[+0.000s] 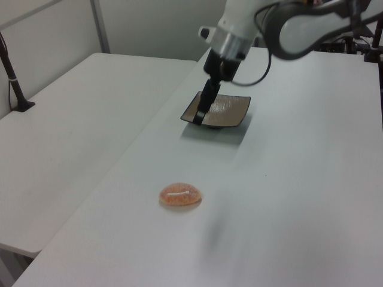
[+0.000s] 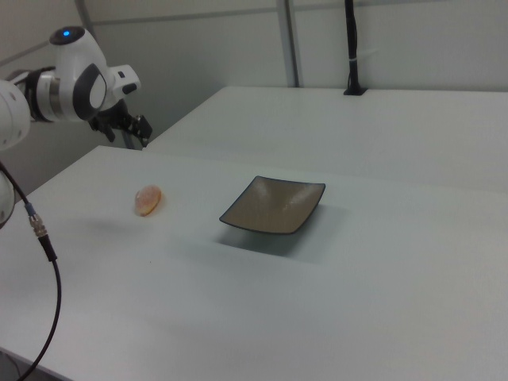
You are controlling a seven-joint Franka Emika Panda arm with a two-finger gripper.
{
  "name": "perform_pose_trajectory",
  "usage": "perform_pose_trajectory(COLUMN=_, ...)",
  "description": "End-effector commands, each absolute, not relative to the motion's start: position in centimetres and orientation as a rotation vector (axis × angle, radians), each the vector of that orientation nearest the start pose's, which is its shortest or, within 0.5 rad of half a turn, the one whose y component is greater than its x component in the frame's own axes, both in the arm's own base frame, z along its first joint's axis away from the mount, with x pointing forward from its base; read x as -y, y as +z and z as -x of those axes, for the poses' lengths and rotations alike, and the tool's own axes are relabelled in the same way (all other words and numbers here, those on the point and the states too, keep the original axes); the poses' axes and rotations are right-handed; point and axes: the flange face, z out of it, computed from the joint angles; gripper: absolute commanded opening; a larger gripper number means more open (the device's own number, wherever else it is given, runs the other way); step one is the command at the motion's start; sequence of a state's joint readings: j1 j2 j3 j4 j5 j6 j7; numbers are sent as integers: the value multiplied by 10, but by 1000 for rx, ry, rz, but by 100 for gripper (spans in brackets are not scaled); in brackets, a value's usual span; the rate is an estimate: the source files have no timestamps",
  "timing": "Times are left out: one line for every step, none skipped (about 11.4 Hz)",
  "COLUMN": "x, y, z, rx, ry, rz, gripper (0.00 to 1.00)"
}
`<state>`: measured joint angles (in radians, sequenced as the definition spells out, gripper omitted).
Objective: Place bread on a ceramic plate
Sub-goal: 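Move the open gripper over the orange bread roll and lower it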
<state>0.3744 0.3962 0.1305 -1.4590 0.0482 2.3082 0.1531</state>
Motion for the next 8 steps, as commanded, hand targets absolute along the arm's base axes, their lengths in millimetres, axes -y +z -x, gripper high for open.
perform_pose_trajectory(x=-367, y=458, z=-651, rx=509, ry=-696, rz=2807, gripper=100)
perform_pose_trajectory(x=-378, y=441, z=-652, rx=520, ry=-714, rz=2790, gripper=100)
perform_pose_trajectory(x=-387, y=422, z=-653, rx=536, ry=-720, rz=2784, gripper=100)
perform_pose_trajectory(x=-400, y=409, z=-653, rx=565, ry=-731, rz=2778, gripper=100)
perform_pose_trajectory(x=-404, y=391, z=-656, rx=595, ry=-726, rz=2793, gripper=100)
perform_pose_trajectory(x=-407, y=373, z=-658, rx=618, ry=-730, rz=2808, gripper=100)
perform_pose_trajectory(x=-409, y=360, z=-659, rx=614, ry=-741, rz=2816, gripper=100)
perform_pose_trajectory(x=-410, y=347, z=-660, rx=600, ry=-734, rz=2826, gripper=100)
